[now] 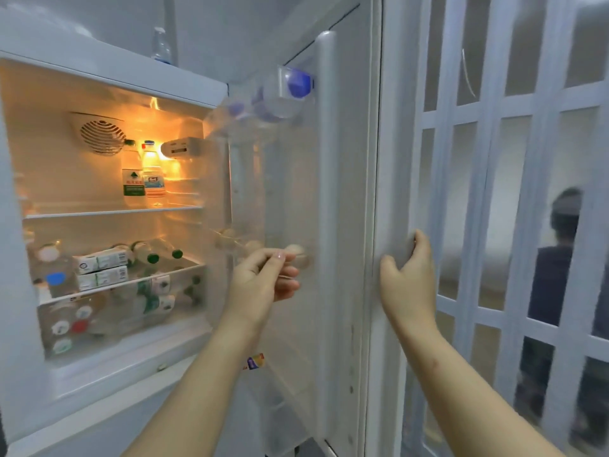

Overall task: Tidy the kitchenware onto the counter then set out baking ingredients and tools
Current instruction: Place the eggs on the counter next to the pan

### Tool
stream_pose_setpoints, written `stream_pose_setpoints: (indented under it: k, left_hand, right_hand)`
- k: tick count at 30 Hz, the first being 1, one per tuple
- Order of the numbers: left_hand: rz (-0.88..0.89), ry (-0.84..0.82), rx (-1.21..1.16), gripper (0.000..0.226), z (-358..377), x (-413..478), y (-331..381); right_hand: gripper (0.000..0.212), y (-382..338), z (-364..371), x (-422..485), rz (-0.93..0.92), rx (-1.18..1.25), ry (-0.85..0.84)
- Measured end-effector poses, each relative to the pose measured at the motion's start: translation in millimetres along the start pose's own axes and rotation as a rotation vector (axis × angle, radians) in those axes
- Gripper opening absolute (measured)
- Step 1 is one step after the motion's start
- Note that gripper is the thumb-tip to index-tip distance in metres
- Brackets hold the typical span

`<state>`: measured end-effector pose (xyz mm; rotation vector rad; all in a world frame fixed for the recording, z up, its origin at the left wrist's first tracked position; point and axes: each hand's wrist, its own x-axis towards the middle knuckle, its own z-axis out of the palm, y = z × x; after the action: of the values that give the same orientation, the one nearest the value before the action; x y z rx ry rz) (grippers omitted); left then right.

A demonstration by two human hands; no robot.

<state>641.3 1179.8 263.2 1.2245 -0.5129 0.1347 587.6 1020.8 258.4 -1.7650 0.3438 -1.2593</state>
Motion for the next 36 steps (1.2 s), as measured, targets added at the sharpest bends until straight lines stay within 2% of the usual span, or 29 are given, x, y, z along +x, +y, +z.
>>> stream_pose_setpoints:
  k: [5,7,10,12,13,14,17,21,25,30,36]
  left_hand:
    - [0.000,-0.037,0.054,0.024,1.0,23.6,-14.3]
    - [0.016,-0.041,0.081,0.023,-6.2,37.9,-18.0]
    - [0.064,-0.029,0.125,0.021,-17.1,60.9,-19.7]
    - [0.114,-0.010,0.168,0.023,-26.3,81.2,-20.2]
    - [0.147,-0.006,0.203,0.024,-28.7,89.1,-19.1]
    - [0.188,-0.007,0.256,0.026,-33.1,99.7,-18.7]
    - [0.301,-0.074,0.478,0.029,-46.4,128.8,-17.1]
    - [0.342,-0.326,0.752,0.023,-52.9,160.9,-7.9]
    - [0.211,-0.634,0.846,0.012,-36.4,178.8,-2.5]
    - [0.028,-0.928,1.010,0.026,-18.7,194.2,-4.3]
    - [-0.045,-1.041,1.125,0.022,-10.1,209.0,-3.3]
  right_hand:
    - [0.066,3.7,4.3,14.3,0.033,-0.105,0.130]
    - [0.066,0.2,18.3,12.4,-0.052,-0.209,0.198]
    - [0.056,-16.3,44.6,7.2,-0.481,-0.280,0.270]
    - [0.041,-25.4,67.1,15.1,-0.727,-0.251,0.193]
    - [0.034,-28.6,73.9,20.8,-0.782,-0.263,0.118]
    - [0.029,-31.6,83.3,27.3,-0.783,-0.302,0.028]
    - [0.027,-31.8,104.6,46.5,-0.616,-0.496,-0.217]
    - [0.029,-30.3,117.7,64.4,-0.454,-0.637,-0.285]
    - [0.027,-29.0,119.7,69.4,-0.378,-0.793,-0.321]
    - [0.026,-30.2,117.5,73.3,-0.288,-1.071,-0.448]
    - [0.021,-31.8,118.9,81.8,-0.137,-1.225,-0.590]
